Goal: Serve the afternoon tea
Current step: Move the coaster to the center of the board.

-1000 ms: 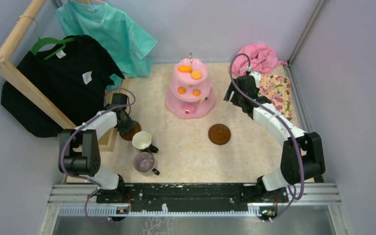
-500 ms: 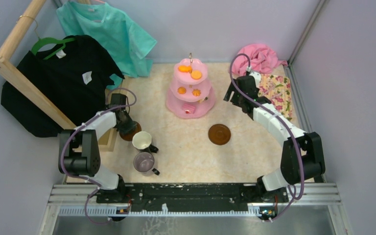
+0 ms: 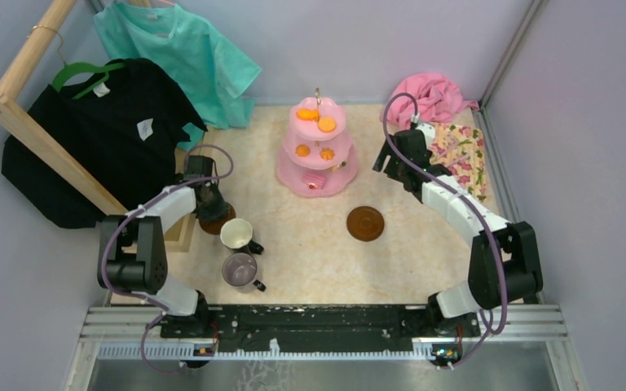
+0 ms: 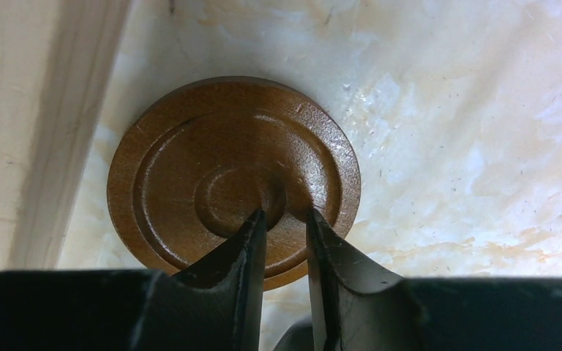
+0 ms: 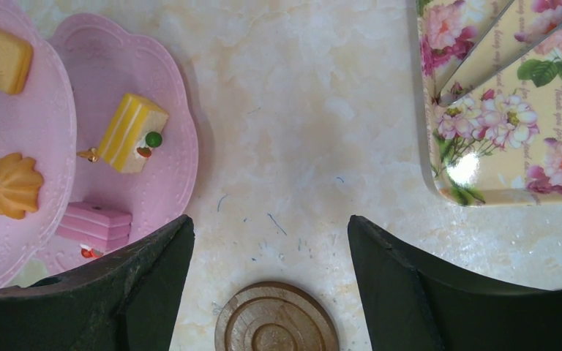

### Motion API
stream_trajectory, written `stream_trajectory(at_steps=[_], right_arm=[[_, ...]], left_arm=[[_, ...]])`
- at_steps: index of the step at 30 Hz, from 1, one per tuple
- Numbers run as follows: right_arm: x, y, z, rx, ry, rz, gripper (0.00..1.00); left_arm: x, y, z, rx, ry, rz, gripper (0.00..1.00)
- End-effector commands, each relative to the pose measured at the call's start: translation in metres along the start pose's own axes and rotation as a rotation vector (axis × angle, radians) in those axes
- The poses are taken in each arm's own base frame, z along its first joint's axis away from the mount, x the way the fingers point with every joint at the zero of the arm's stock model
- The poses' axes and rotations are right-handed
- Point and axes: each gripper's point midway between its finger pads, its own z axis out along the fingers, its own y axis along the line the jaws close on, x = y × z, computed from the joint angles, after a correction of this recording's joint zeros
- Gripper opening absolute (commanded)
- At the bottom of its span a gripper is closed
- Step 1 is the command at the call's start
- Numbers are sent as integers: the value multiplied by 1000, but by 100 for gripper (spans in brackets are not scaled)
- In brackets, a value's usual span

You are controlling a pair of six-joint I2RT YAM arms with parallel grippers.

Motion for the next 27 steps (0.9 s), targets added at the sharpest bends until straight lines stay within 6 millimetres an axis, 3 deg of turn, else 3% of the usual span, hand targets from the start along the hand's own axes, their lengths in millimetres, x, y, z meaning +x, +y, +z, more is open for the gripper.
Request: stream_trajectory(at_steps=[1,10,27], right_arm=[[-20,10,-16,-39,-77,27,77],[-20,4,-20,-18,-87,25,77],[-23,-5,-24,11,-97,18,78]], left_arm=[[73,5,11,-14,255,71,32],[88,-25,16,39,303,193,32],[98,-78,18,169,337,351,30]])
